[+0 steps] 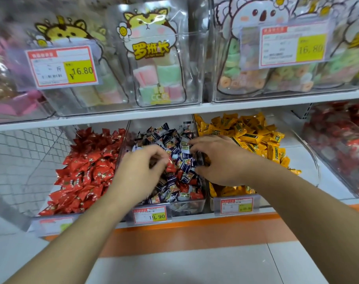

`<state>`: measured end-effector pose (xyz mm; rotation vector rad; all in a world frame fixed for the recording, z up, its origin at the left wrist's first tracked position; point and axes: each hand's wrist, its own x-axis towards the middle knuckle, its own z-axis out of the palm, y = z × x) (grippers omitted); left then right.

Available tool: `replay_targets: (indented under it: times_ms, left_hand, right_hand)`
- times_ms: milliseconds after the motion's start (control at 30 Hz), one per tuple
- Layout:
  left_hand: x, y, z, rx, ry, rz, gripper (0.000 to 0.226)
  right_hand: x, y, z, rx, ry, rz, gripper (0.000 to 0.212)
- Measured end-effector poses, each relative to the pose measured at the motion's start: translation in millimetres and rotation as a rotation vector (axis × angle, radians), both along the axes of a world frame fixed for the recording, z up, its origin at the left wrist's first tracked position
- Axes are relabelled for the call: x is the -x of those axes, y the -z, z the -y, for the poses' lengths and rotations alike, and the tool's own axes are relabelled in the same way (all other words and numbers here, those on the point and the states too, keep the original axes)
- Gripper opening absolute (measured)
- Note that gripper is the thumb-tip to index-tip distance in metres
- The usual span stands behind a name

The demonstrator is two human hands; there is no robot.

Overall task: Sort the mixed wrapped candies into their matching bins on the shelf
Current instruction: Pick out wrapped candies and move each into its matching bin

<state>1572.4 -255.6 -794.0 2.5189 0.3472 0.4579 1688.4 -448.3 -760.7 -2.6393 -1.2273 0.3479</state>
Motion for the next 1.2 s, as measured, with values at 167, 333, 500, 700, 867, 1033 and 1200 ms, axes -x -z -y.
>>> replay_targets:
  times_ms: [167,333,500,700,867,1033,1200]
  left_hand:
    - [22.1,-34.6,-48.2,-0.095,-0.283,0.121,0.007]
    - [33.5,-36.0,-70.4,-0.309,-0.48,0.004,0.027]
    - [13.4,-21.7,-14.0,-0.211,0.034,-0.049,0.025]
    - [-27.4,30.1,7.5,-0.156,0.283,-0.338,0.026]
    - [-35.7,41.4,-7.8,-0.337,0.222,-0.256,0.045]
    - [-37.2,40.7,-9.0,-0.368,0.217,-0.275,0.049]
    - [-34.3,39.0,-2.7,-0.424,0.221,-0.265,0.031]
  right_hand:
    - [2.4,-2.6,-0.9,0.023,-0.007,-0.001,0.061]
    - [3.5,-2.2,-1.6,0.017,0.003,0.001,0.06]
    - [2.2,-0.5,-2.8,0.005,0.012,-0.001,0.062]
    - [1.7,1.2,-0.4,0.013,0.002,0.002,0.062]
    - [-2.0,2.0,-1.4,0.011,0.001,-0.008,0.068]
    - [-0.4,3.0,-1.9,0.01,0.006,0.002,0.066]
    - [0.4,2.8,-0.2,0.012,-0.001,0.006,0.063]
